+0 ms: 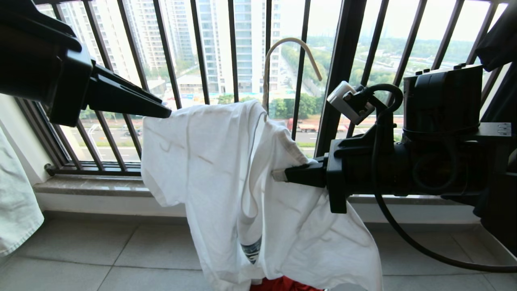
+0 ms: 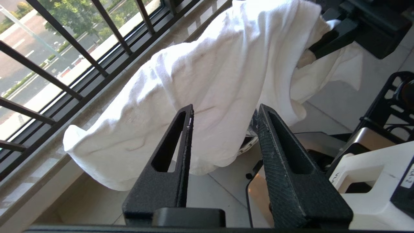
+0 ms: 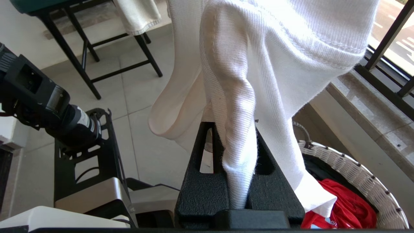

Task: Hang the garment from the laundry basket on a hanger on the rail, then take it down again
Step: Hang the clothes rack on the clothesline

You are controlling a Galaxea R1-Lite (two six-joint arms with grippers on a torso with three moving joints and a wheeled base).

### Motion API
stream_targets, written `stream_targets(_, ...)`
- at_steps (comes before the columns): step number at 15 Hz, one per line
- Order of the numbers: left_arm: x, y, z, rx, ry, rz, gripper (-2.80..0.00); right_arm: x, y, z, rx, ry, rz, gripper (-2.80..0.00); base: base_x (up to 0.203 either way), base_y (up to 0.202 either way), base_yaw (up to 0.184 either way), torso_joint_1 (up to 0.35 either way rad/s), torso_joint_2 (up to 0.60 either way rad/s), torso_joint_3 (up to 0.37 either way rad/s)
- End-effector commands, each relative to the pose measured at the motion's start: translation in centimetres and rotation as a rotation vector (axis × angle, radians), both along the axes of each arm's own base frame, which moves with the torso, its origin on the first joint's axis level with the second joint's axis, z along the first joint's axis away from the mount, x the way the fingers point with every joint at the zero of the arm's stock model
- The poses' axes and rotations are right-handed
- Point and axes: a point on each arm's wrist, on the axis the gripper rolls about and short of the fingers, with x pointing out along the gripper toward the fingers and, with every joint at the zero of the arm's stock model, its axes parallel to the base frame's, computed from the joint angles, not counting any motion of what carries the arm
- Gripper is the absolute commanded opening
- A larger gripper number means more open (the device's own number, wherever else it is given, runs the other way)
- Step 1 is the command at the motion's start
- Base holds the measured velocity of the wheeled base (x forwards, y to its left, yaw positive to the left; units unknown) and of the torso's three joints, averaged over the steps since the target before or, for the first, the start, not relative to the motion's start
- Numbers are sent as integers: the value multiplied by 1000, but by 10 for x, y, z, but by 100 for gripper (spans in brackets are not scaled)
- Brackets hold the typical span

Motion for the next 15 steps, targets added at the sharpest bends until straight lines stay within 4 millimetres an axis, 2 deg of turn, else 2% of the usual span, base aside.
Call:
stream_targets(1,-2,-2,8,-99,36,-17,0,3,0,-2,-2,3,-3,-280,0,0,0,0,0,0)
stream_targets(8,39,-18,-14,-31,81,-50,0,4,-7,-2,24,30,102,-280,0,0,0,0,0,0)
stream_targets(10,38,-19,-19,3,86,-116,0,4,-8,-4,28,39,131,-280,0,0,0,0,0,0)
stream_targets(12,29,-17,-20,7,101,-208,0,3,-9,-4,32,44,148,-280,0,0,0,0,0,0)
stream_targets(15,26,-16,-19,-14,110,-251,0,-2,-12,-3,40,42,176,-280,0,0,0,0,0,0)
